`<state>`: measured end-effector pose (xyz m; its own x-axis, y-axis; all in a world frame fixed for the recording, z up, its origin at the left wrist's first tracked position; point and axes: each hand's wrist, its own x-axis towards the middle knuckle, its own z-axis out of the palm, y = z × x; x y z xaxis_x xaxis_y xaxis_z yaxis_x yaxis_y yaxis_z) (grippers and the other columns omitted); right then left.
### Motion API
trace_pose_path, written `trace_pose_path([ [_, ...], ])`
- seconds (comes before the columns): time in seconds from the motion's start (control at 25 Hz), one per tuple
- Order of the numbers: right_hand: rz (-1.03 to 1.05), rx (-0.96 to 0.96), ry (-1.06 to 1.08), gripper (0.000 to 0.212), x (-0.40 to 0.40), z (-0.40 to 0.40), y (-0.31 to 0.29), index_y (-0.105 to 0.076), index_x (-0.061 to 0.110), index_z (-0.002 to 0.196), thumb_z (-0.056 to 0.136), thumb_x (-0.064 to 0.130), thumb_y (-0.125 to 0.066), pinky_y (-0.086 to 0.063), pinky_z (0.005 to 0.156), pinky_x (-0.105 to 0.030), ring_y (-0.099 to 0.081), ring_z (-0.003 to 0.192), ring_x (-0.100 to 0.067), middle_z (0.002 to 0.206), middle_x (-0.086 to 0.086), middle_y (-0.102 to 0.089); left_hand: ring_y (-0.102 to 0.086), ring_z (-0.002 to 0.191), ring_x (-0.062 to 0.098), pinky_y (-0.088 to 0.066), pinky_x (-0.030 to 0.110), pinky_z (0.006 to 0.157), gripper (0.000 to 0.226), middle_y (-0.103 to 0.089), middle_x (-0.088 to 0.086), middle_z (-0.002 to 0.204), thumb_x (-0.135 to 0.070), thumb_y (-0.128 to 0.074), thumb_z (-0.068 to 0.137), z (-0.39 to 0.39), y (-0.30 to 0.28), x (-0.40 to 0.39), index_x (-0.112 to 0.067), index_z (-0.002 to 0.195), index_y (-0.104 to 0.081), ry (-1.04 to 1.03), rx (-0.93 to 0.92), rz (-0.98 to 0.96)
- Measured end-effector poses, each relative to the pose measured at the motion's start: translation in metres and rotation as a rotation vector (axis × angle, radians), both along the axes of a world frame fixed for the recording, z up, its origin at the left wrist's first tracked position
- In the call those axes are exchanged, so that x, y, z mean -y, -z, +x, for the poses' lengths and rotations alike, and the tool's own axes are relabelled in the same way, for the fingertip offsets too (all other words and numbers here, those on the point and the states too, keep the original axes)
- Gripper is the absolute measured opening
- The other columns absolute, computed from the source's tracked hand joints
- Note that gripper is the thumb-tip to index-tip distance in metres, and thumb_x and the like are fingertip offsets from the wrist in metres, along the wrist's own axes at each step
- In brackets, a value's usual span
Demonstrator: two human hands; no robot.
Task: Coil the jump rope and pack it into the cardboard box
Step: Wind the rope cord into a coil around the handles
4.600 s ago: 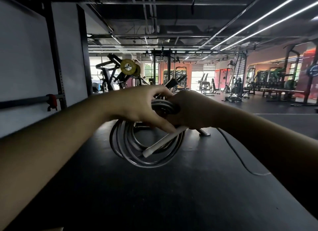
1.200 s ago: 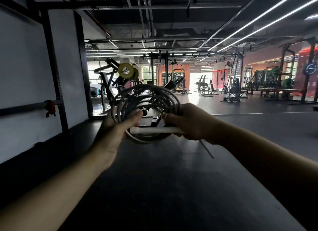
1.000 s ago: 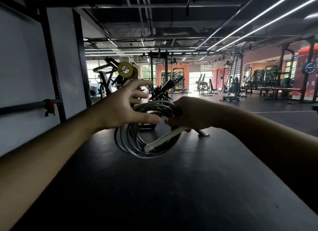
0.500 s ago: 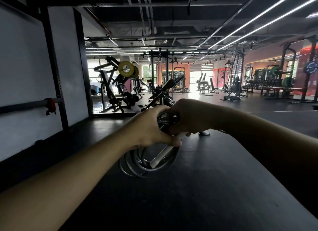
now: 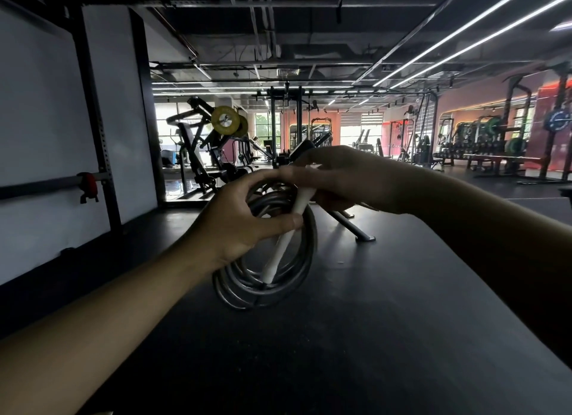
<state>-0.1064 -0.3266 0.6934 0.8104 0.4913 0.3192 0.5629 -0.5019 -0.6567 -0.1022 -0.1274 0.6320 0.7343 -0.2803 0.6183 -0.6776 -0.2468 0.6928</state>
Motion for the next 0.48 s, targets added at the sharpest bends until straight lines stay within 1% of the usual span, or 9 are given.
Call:
trace_pose_path([
  [0.08,0.018,0.045,0.056,0.073,-0.001,0.000,0.006,-0.062,-0.005,0.092,0.094,0.066,-0.045,-0.029,0.047,-0.025,-0.033,0.046,-0.012,0.056,0.000,-0.039,-0.061,0.049,-0.005,-0.043,0.008,0.048,0.029,-0.071,-0.014,0.069,-0.006,-0.075,0.085,-0.003,-0.002,0.000,-0.017,0.111,-0.069,0.012,-0.084,-0.108],
  [0.12,0.019,0.050,0.082,0.082,0.000,0.000,0.012,-0.065,-0.004,0.095,0.092,0.073,-0.038,-0.029,0.049,-0.027,-0.032,0.049,-0.016,0.057,-0.002,-0.040,-0.052,0.043,-0.002,-0.040,0.013,0.044,0.020,-0.066,-0.014,0.058,-0.010,-0.072,0.088,-0.003,-0.004,-0.002,-0.014,0.108,-0.069,0.013,-0.113,-0.150],
  [0.2,0.084,0.000,0.092,0.085,0.000,0.001,0.029,-0.074,0.009,0.102,0.091,0.079,-0.027,-0.028,0.053,-0.028,-0.033,0.057,-0.024,0.068,-0.010,-0.052,-0.037,0.042,0.005,-0.033,0.020,0.044,0.013,-0.056,-0.012,0.047,-0.018,-0.067,0.093,0.000,-0.010,-0.007,-0.010,0.103,-0.069,0.015,-0.143,-0.282],
  [0.24,0.156,-0.028,0.093,0.083,-0.003,-0.001,0.039,-0.076,0.017,0.102,0.091,0.080,-0.025,-0.030,0.054,-0.026,-0.040,0.059,-0.024,0.077,-0.009,-0.065,-0.033,0.043,0.006,-0.030,0.022,0.045,0.011,-0.054,-0.011,0.047,-0.020,-0.066,0.094,0.003,-0.011,-0.008,-0.011,0.099,-0.069,0.018,-0.150,-0.374],
  [0.28,0.246,-0.042,0.105,0.079,-0.009,-0.001,0.048,-0.076,0.020,0.103,0.091,0.080,-0.025,-0.035,0.055,-0.024,-0.050,0.058,-0.020,0.083,-0.003,-0.074,-0.031,0.044,0.007,-0.030,0.023,0.046,0.009,-0.054,-0.010,0.050,-0.021,-0.066,0.093,0.005,-0.011,-0.007,-0.013,0.092,-0.070,0.015,-0.152,-0.464],
  [0.32,0.361,-0.049,0.119,0.075,-0.018,-0.002,0.056,-0.074,0.019,0.104,0.093,0.076,-0.028,-0.040,0.056,-0.023,-0.058,0.058,-0.011,0.082,0.001,-0.076,-0.032,0.044,0.007,-0.030,0.023,0.045,0.010,-0.056,-0.007,0.056,-0.023,-0.067,0.093,0.006,-0.010,-0.004,-0.016,0.087,-0.070,0.002,-0.149,-0.538],
  [0.4,0.600,-0.061,0.150,0.066,-0.037,-0.002,0.067,-0.071,0.006,0.103,0.100,0.062,-0.037,-0.046,0.053,-0.024,-0.060,0.053,-0.006,0.064,0.003,-0.070,-0.036,0.042,0.006,-0.033,0.023,0.044,0.012,-0.056,0.003,0.066,-0.027,-0.069,0.091,0.008,-0.001,0.005,-0.020,0.081,-0.072,-0.068,-0.145,-0.634],
  [0.44,0.651,-0.049,0.175,0.063,-0.043,0.000,0.071,-0.070,0.002,0.101,0.103,0.057,-0.039,-0.045,0.050,-0.024,-0.058,0.049,-0.007,0.057,0.003,-0.065,-0.038,0.041,0.006,-0.034,0.024,0.044,0.012,-0.054,0.005,0.067,-0.029,-0.070,0.090,0.009,0.004,0.007,-0.020,0.082,-0.071,-0.115,-0.150,-0.658],
  [0.48,0.648,-0.026,0.207,0.061,-0.047,0.002,0.075,-0.069,0.000,0.099,0.104,0.053,-0.040,-0.042,0.048,-0.024,-0.055,0.045,-0.006,0.052,0.004,-0.061,-0.040,0.040,0.004,-0.036,0.024,0.044,0.012,-0.054,0.001,0.064,-0.030,-0.070,0.090,0.009,0.008,0.006,-0.020,0.084,-0.070,-0.162,-0.149,-0.655],
])
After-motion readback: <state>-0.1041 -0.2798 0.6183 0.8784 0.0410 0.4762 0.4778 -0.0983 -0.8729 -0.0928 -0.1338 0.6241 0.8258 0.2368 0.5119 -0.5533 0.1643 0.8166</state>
